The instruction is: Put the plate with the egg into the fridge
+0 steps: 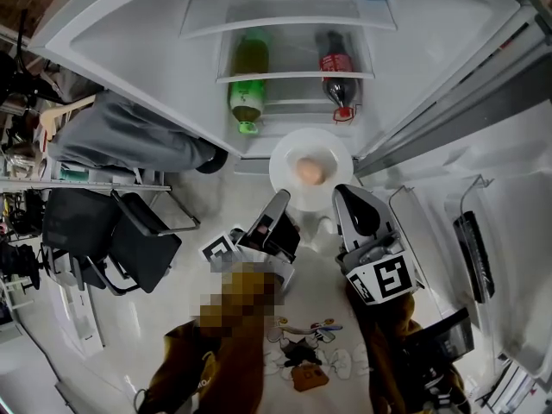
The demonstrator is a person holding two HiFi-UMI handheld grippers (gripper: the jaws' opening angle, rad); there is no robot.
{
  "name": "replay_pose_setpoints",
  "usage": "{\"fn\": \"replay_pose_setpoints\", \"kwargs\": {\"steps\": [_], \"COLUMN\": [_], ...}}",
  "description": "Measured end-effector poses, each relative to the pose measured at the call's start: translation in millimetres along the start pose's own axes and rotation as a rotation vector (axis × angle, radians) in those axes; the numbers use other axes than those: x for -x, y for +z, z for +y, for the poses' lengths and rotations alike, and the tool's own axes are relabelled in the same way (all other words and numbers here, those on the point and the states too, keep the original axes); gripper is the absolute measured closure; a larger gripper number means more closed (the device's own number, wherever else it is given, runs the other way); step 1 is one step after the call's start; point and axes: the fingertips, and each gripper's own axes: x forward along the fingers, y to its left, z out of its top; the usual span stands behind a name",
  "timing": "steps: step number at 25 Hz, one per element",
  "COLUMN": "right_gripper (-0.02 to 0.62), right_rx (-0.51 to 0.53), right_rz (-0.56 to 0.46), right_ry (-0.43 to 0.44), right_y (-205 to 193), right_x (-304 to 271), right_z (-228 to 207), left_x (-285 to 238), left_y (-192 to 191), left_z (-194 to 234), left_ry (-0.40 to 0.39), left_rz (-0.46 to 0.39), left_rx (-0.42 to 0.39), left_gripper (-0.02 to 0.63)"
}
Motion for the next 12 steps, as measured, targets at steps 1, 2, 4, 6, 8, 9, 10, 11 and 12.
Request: {"fn": "replay_pose_setpoints", "kwargs": {"steps": [1,2,4,6,8,9,10,11,12], "right_gripper": [0.588,0.589,0.588,0.588,0.588,0.588,0.588,0.588,0.588], "right_rx": [0.000,0.000,0.003,0.006,0.013,0.017,0.019,0.020,0.021], "right_rz": [-0.004,-0.010,-0.018,-0.020,-0.021,-0.022,-0.022,-0.022,-0.022], "right_ry": [-0.006,-0.013,-0.026,-0.035,-0.046,-0.051,-0.057,-0.062,-0.066], "right_y": [0.9,2.1,4.2,5.0,5.2,5.4,5.7,6.0,6.4], "right_x": [-1.8,-3.8,-8.0,-11.3,-14.2,-15.9,-17.4,-18.8,-20.1], "right_z": [-1.4,-3.3,-6.1,-6.2,-6.6,-7.3,-8.1,-8.8,-9.1], "left_x": [-1.1,-2.1,-3.3,-3.1,-3.8,-4.6,-5.6,-6.5,-7.4], "left_y": [1.1,2.6,6.6,11.4,16.0,17.9,19.5,20.8,22.0], "left_z": [-0.3,-0.8,-2.4,-3.5,-3.5,-3.5,-3.4,-3.4,-3.3], "left_ry": [-0.001,-0.003,-0.007,-0.011,-0.014,-0.015,-0.016,-0.017,-0.018], "left_rz": [0.004,0.008,0.009,0.007,0.006,0.006,0.007,0.009,0.010], "left_rx": [-0.002,-0.003,-0.003,-0.006,-0.008,-0.008,-0.006,-0.004,-0.001], "left_gripper": [0.588,0.588,0.588,0.588,0.588,0.588,0.588,0.588,0.588]}}
